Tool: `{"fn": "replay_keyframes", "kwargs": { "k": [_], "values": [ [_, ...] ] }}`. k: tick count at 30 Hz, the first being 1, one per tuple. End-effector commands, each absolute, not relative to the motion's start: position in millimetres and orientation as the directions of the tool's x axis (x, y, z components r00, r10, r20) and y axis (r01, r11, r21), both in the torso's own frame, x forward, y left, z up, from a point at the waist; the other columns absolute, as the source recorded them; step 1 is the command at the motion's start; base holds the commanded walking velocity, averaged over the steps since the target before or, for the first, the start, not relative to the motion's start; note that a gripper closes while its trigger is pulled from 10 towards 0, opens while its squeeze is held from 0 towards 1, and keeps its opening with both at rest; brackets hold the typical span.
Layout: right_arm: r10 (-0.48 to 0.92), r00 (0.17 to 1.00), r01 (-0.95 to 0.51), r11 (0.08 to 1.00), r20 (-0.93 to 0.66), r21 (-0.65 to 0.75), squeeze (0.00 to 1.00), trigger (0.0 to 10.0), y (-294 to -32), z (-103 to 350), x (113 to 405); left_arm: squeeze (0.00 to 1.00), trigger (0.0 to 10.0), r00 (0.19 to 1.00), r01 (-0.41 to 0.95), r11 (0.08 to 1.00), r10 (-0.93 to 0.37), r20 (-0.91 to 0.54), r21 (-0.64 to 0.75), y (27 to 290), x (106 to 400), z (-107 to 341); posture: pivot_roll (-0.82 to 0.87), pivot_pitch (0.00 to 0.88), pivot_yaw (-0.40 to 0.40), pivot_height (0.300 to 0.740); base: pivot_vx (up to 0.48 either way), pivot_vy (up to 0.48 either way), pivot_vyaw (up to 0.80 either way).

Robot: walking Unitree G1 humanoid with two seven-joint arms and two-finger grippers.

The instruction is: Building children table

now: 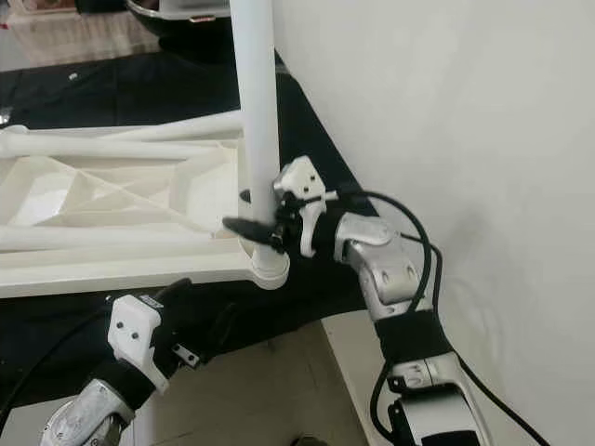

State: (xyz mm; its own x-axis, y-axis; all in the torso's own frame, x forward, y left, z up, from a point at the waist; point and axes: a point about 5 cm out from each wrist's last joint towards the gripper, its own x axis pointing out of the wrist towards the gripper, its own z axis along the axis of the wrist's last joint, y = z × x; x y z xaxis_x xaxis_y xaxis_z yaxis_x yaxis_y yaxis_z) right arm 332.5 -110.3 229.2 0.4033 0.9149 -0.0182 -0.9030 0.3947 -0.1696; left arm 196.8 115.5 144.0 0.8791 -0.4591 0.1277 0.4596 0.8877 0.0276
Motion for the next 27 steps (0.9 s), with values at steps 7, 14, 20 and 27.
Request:
{"fn": "replay_keyframes", "kwargs": {
  "k": [7, 14, 20, 27],
  "values": [
    [0.885, 0.464, -0.882, 0.459, -0.030, -0.102, 0.00, 0.0, -119, 206, 315, 0.00, 10.0, 0.880, 0.463, 0.886, -0.461, 0.114, 0.009, 115, 196, 140, 0.03, 0.175, -0.044, 0.740, 0.000, 0.000, 0.00],
    [0.098, 0.986, -0.138, 0.936, -0.136, -0.323, 0.00, 0.0, -136, 155, 302, 0.00, 10.0, 0.881, 0.463, 0.887, -0.461, 0.110, 0.012, 119, 197, 139, 0.02, 0.167, -0.039, 0.740, 0.000, 0.000, 0.00],
    [0.214, 0.973, -0.230, 0.943, -0.088, -0.241, 0.00, 0.0, -89, 153, 295, 0.00, 10.0, 0.872, 0.479, 0.878, -0.479, 0.100, 0.023, 120, 201, 136, 0.02, 0.137, -0.016, 0.740, 0.000, 0.000, 0.00],
    [0.316, 0.948, -0.310, 0.942, 0.029, -0.127, 1.00, 10.0, -81, 185, 312, 0.00, 10.0, 0.878, 0.466, 0.884, -0.467, 0.103, 0.028, 122, 203, 137, 0.03, 0.141, -0.013, 0.740, 0.000, 0.000, 0.00]
  ]
}}
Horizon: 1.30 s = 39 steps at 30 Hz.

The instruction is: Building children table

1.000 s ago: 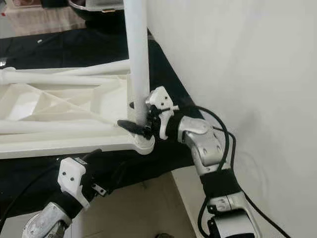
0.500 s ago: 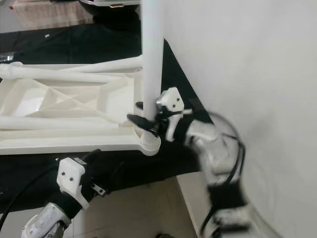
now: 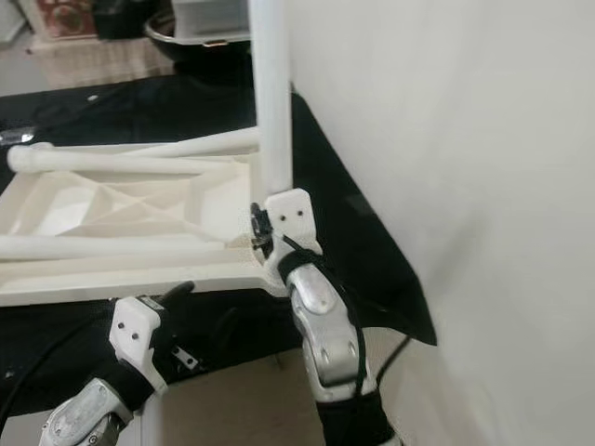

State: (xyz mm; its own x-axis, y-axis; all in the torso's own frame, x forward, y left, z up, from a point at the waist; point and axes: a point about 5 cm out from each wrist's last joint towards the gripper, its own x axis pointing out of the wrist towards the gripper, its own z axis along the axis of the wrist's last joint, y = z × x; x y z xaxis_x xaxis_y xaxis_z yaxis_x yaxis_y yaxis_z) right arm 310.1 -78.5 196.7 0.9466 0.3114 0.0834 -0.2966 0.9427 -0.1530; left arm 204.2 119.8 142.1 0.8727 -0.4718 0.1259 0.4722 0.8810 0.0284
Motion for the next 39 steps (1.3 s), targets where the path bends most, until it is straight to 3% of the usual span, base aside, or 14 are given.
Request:
{"fn": "replay_keyframes", "kwargs": {
  "k": [1, 6, 7, 10, 11, 12, 22, 23, 25, 26, 34, 36, 38, 39],
  "values": [
    [0.341, 0.938, -0.335, 0.937, 0.055, -0.100, 1.00, 10.0, -80, 189, 312, 0.00, 10.0, 0.879, 0.465, 0.885, -0.466, 0.103, 0.028, 122, 203, 137, 0.03, 0.141, -0.013, 0.740, 0.000, 0.000, 0.00],
    [0.590, 0.790, -0.589, 0.806, 0.169, -0.063, 1.00, 10.0, -87, 217, 312, 0.00, 10.0, 0.879, 0.465, 0.885, -0.465, 0.108, 0.026, 121, 203, 138, 0.03, 0.150, -0.020, 0.740, 0.000, 0.000, 0.00],
    [0.650, 0.744, -0.642, 0.760, 0.154, -0.105, 0.87, 10.0, -93, 220, 314, 0.00, 10.0, 0.879, 0.465, 0.885, -0.464, 0.109, 0.025, 121, 202, 138, 0.03, 0.151, -0.022, 0.740, 0.000, 0.000, 0.00],
    [0.685, 0.715, -0.672, 0.728, 0.138, -0.133, 0.87, 10.0, -98, 222, 315, 0.00, 10.0, 0.879, 0.465, 0.885, -0.464, 0.110, 0.025, 121, 202, 138, 0.03, 0.151, -0.023, 0.740, 0.000, 0.000, 0.00],
    [0.718, 0.687, -0.697, 0.695, 0.114, -0.178, 0.22, 10.0, -104, 223, 317, 0.00, 10.0, 0.879, 0.464, 0.885, -0.464, 0.111, 0.025, 121, 202, 138, 0.04, 0.157, -0.026, 0.740, 0.000, 0.000, 0.00],
    [0.757, 0.647, -0.731, 0.650, 0.089, -0.208, 0.00, 10.0, -111, 226, 319, 0.00, 10.0, 0.879, 0.464, 0.886, -0.464, 0.112, 0.025, 121, 201, 139, 0.05, 0.157, -0.028, 0.740, 0.000, 0.000, 0.00],
    [0.879, 0.476, -0.842, 0.460, 0.012, -0.284, 0.00, 9.9, -141, 257, 332, 0.00, 10.0, 0.879, 0.466, 0.885, -0.465, 0.109, 0.021, 122, 196, 139, 0.06, 0.163, -0.033, 0.740, 0.000, 0.000, 0.00],
    [0.896, 0.445, -0.858, 0.429, 0.007, -0.283, 0.00, 2.7, -142, 261, 332, 0.00, 10.0, 0.878, 0.466, 0.885, -0.465, 0.109, 0.020, 121, 195, 139, 0.06, 0.164, -0.035, 0.740, 0.000, 0.000, 0.00],
    [0.896, 0.445, -0.858, 0.429, 0.007, -0.283, 0.00, 2.7, -142, 261, 332, 0.00, 10.0, 0.878, 0.466, 0.885, -0.465, 0.109, 0.020, 121, 195, 139, 0.06, 0.164, -0.035, 0.740, 0.000, 0.000, 0.00],
    [0.911, 0.412, -0.877, 0.395, -0.004, -0.274, 0.00, 0.0, -144, 261, 332, 0.00, 10.0, 0.879, 0.465, 0.885, -0.465, 0.110, 0.020, 121, 195, 139, 0.07, 0.164, -0.037, 0.740, 0.000, 0.000, 0.00],
    [0.945, 0.323, -0.932, 0.307, -0.056, -0.190, 0.00, 0.0, -153, 245, 326, 0.00, 10.0, 0.880, 0.461, 0.887, -0.460, 0.117, 0.019, 120, 195, 140, 0.06, 0.162, -0.046, 0.740, 0.000, 0.000, 0.00],
    [0.938, 0.341, -0.930, 0.328, -0.058, -0.166, 0.00, 0.0, -154, 239, 324, 0.00, 10.0, 0.880, 0.460, 0.888, -0.459, 0.118, 0.019, 120, 195, 140, 0.05, 0.161, -0.048, 0.740, 0.000, 0.000, 0.00],
    [0.850, 0.521, -0.852, 0.513, -0.076, -0.107, 0.00, 0.0, -149, 215, 324, 0.00, 10.0, 0.880, 0.460, 0.888, -0.458, 0.121, 0.019, 120, 195, 140, 0.04, 0.159, -0.058, 0.740, 0.000, 0.000, 0.00],
    [0.850, 0.521, -0.852, 0.513, -0.076, -0.107, 0.00, 0.0, -149, 215, 324, 0.00, 10.0, 0.880, 0.460, 0.888, -0.458, 0.121, 0.019, 120, 195, 140, 0.04, 0.159, -0.058, 0.740, 0.000, 0.000, 0.00]
  ]
}}
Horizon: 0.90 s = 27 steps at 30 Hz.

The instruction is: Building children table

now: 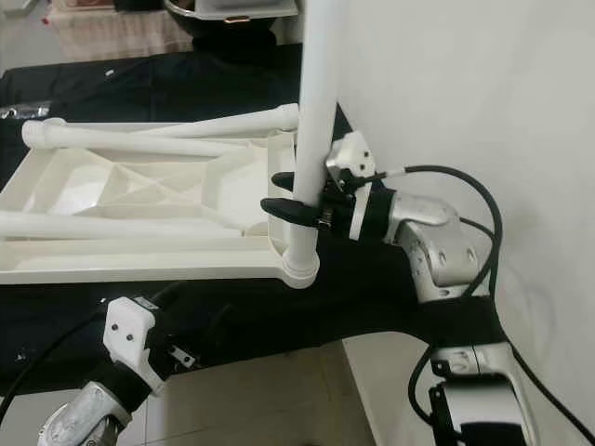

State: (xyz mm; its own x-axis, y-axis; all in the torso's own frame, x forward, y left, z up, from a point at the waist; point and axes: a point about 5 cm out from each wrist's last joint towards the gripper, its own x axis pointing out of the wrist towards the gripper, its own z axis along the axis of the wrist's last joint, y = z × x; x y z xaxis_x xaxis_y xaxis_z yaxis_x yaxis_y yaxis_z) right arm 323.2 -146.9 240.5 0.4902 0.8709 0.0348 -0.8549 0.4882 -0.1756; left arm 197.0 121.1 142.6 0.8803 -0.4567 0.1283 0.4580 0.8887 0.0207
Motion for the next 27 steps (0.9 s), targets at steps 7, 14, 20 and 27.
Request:
{"fn": "replay_keyframes", "kwargs": {
  "k": [7, 14, 20, 27],
  "values": [
    [0.177, 0.962, -0.194, 0.979, -0.208, -0.063, 0.00, 0.0, -112, 147, 302, 0.00, 10.0, 0.881, 0.457, 0.889, -0.455, 0.125, 0.021, 122, 199, 140, 0.02, 0.146, -0.039, 0.740, 0.000, 0.000, 0.00],
    [0.234, 0.960, -0.240, 0.970, -0.156, -0.026, 0.00, 0.0, -93, 165, 313, 0.00, 10.0, 0.880, 0.458, 0.888, -0.457, 0.126, 0.020, 121, 202, 139, 0.01, 0.138, -0.041, 0.740, 0.000, 0.000, 0.00],
    [0.409, 0.911, -0.408, 0.912, -0.053, 0.030, 0.78, 10.0, -86, 182, 314, 0.00, 10.0, 0.881, 0.457, 0.889, -0.455, 0.129, 0.016, 120, 202, 139, 0.01, 0.137, -0.045, 0.740, 0.000, 0.000, 0.00],
    [0.677, 0.732, -0.680, 0.733, 0.074, 0.016, 1.00, 10.0, -99, 202, 308, 0.00, 10.0, 0.879, 0.462, 0.887, -0.460, 0.129, 0.014, 119, 200, 139, 0.02, 0.138, -0.041, 0.740, 0.000, 0.000, 0.00]
  ]
}}
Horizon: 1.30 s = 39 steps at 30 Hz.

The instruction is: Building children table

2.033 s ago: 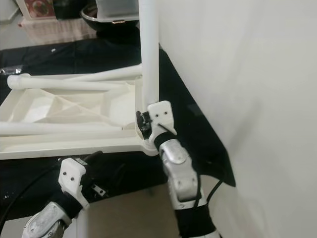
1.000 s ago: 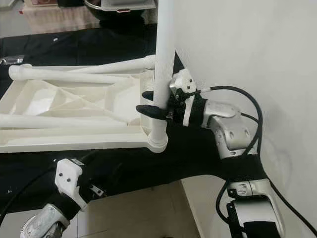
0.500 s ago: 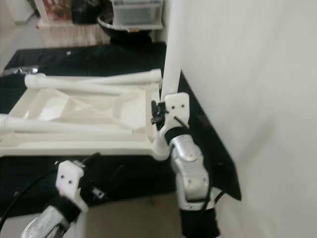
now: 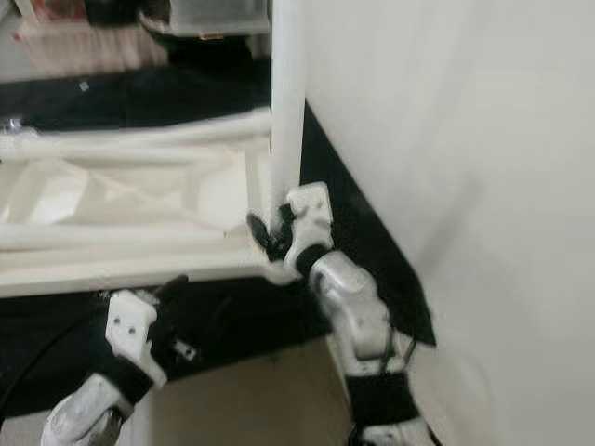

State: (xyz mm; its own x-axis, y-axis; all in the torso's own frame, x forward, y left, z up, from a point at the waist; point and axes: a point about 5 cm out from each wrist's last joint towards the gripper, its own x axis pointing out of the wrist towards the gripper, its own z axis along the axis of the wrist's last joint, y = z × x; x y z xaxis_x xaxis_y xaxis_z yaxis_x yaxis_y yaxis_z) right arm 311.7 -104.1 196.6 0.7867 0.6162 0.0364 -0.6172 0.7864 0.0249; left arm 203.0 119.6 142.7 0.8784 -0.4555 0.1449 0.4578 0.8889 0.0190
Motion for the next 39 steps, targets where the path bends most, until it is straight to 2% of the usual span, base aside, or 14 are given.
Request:
{"fn": "replay_keyframes", "kwargs": {
  "k": [1, 2, 3, 8, 13, 14, 15, 16, 28, 31, 32, 33, 34, 39],
  "values": [
    [0.731, 0.680, -0.731, 0.682, 0.063, -0.021, 1.00, 10.0, -100, 204, 305, 0.00, 10.0, 0.878, 0.463, 0.886, -0.461, 0.129, 0.013, 119, 200, 139, 0.02, 0.140, -0.039, 0.740, 0.000, 0.000, 0.00],
    [0.731, 0.680, -0.731, 0.682, 0.063, -0.021, 1.00, 10.0, -100, 204, 305, 0.00, 10.0, 0.878, 0.463, 0.886, -0.461, 0.129, 0.013, 119, 200, 139, 0.02, 0.140, -0.039, 0.740, 0.000, 0.000, 0.00],
    [0.792, 0.608, -0.791, 0.610, 0.049, -0.048, 0.00, 10.0, -101, 206, 302, 0.00, 10.0, 0.878, 0.464, 0.886, -0.462, 0.128, 0.013, 119, 199, 139, 0.03, 0.147, -0.036, 0.740, 0.000, 0.000, 0.00],
    [0.886, 0.462, -0.885, 0.456, -0.045, -0.097, 0.00, 10.0, -117, 203, 321, 0.00, 10.0, 0.876, 0.467, 0.884, -0.466, 0.123, 0.016, 119, 191, 141, 0.06, 0.177, -0.037, 0.740, 0.000, 0.000, 0.00],
    [0.886, 0.462, -0.883, 0.459, -0.021, -0.098, 0.00, 10.0, -124, 211, 337, 0.00, 10.0, 0.878, 0.465, 0.885, -0.463, 0.119, 0.017, 120, 187, 143, 0.09, 0.199, -0.036, 0.740, 0.000, 0.000, 0.00],
    [0.887, 0.462, -0.883, 0.458, -0.013, -0.102, 0.00, 1.5, -126, 214, 340, 0.00, 10.0, 0.879, 0.464, 0.886, -0.462, 0.118, 0.017, 121, 186, 143, 0.09, 0.204, -0.034, 0.740, 0.000, 0.000, 0.00],
    [0.887, 0.462, -0.883, 0.458, -0.013, -0.102, 0.00, 1.5, -126, 214, 340, 0.00, 10.0, 0.879, 0.464, 0.886, -0.462, 0.118, 0.017, 121, 186, 143, 0.09, 0.204, -0.034, 0.740, 0.000, 0.000, 0.00],
    [0.887, 0.461, -0.882, 0.458, -0.005, -0.106, 0.00, 0.0, -128, 218, 343, 0.00, 10.0, 0.879, 0.463, 0.886, -0.462, 0.118, 0.018, 121, 186, 143, 0.09, 0.204, -0.034, 0.740, 0.000, 0.000, 0.00],
    [0.859, 0.511, -0.850, 0.510, 0.025, -0.137, 0.00, 0.0, -138, 221, 342, 0.00, 10.0, 0.881, 0.460, 0.888, -0.459, 0.116, 0.016, 120, 190, 143, 0.09, 0.198, -0.035, 0.740, 0.000, 0.000, 0.00],
    [0.762, 0.646, -0.755, 0.646, 0.043, -0.113, 0.00, 0.0, -129, 205, 335, 0.00, 10.0, 0.882, 0.457, 0.889, -0.456, 0.117, 0.016, 120, 192, 142, 0.07, 0.187, -0.036, 0.740, 0.000, 0.000, 0.00],
    [0.613, 0.788, -0.611, 0.790, 0.051, -0.058, 0.00, 0.0, -125, 194, 333, 0.00, 10.0, 0.883, 0.456, 0.890, -0.455, 0.117, 0.017, 121, 195, 141, 0.06, 0.175, -0.029, 0.740, 0.000, 0.000, 0.00],
    [0.613, 0.788, -0.611, 0.790, 0.051, -0.058, 0.00, 0.0, -125, 194, 333, 0.00, 10.0, 0.883, 0.456, 0.890, -0.455, 0.117, 0.017, 121, 195, 141, 0.06, 0.175, -0.029, 0.740, 0.000, 0.000, 0.00],
    [0.379, 0.925, -0.377, 0.920, 0.000, -0.105, 0.00, 0.0, -126, 179, 324, 0.00, 10.0, 0.883, 0.455, 0.890, -0.454, 0.118, 0.018, 121, 198, 141, 0.04, 0.168, -0.023, 0.740, 0.000, 0.000, 0.00],
    [0.243, 0.970, -0.245, 0.962, -0.026, -0.117, 0.00, 0.0, -93, 160, 290, 0.00, 10.0, 0.878, 0.463, 0.886, -0.462, 0.123, 0.020, 120, 207, 139, 0.02, 0.148, -0.013, 0.740, 0.000, 0.000, 0.00]
  ]
}}
